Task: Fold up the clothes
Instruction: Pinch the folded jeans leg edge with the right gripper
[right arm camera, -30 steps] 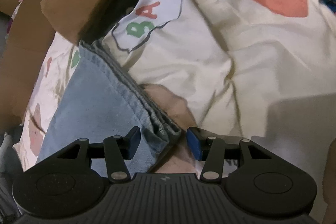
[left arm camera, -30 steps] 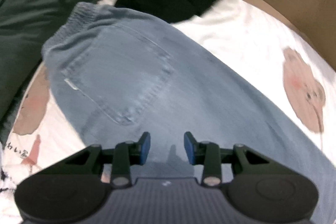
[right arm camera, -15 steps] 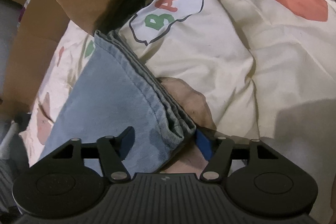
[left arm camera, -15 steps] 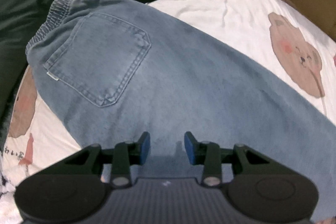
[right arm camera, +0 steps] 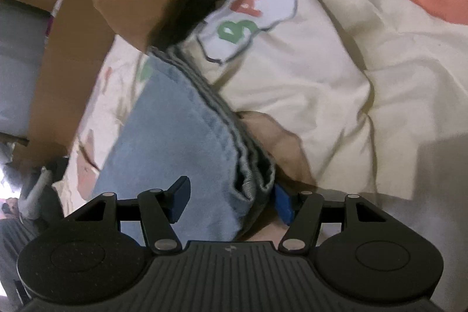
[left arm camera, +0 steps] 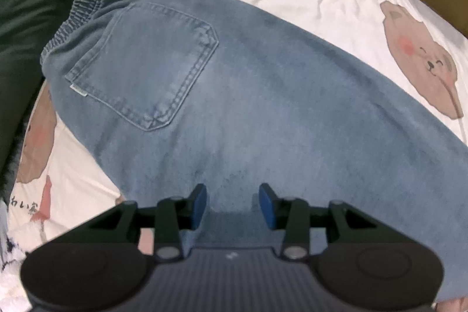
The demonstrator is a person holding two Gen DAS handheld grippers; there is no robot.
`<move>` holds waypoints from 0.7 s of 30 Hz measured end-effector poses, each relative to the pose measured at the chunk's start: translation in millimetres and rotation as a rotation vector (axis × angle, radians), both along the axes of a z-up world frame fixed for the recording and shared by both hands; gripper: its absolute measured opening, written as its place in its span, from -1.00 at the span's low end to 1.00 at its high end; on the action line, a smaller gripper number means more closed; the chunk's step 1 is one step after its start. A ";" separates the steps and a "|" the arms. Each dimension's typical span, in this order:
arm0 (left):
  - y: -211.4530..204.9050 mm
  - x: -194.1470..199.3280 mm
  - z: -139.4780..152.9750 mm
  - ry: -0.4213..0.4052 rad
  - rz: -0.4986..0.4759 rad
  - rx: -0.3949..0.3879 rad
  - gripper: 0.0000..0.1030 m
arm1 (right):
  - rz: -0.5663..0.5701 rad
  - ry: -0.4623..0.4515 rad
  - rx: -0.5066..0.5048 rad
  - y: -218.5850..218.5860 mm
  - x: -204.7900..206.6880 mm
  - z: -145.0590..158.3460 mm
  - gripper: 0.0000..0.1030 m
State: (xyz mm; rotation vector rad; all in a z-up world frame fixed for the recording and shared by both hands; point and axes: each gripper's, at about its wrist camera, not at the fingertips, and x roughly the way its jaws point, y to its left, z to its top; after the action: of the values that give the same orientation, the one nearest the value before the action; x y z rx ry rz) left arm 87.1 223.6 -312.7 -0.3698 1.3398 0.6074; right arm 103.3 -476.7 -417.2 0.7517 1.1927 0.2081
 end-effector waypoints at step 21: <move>3.0 0.7 -17.5 0.032 -0.009 -0.005 -0.16 | 0.091 -0.013 0.103 -9.7 36.4 -14.5 0.21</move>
State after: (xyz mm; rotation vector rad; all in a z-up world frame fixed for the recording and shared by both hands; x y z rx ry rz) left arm 87.7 226.6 -330.2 -0.3590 1.3733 0.6051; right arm 139.7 -486.4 -431.7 0.7858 1.2115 0.3516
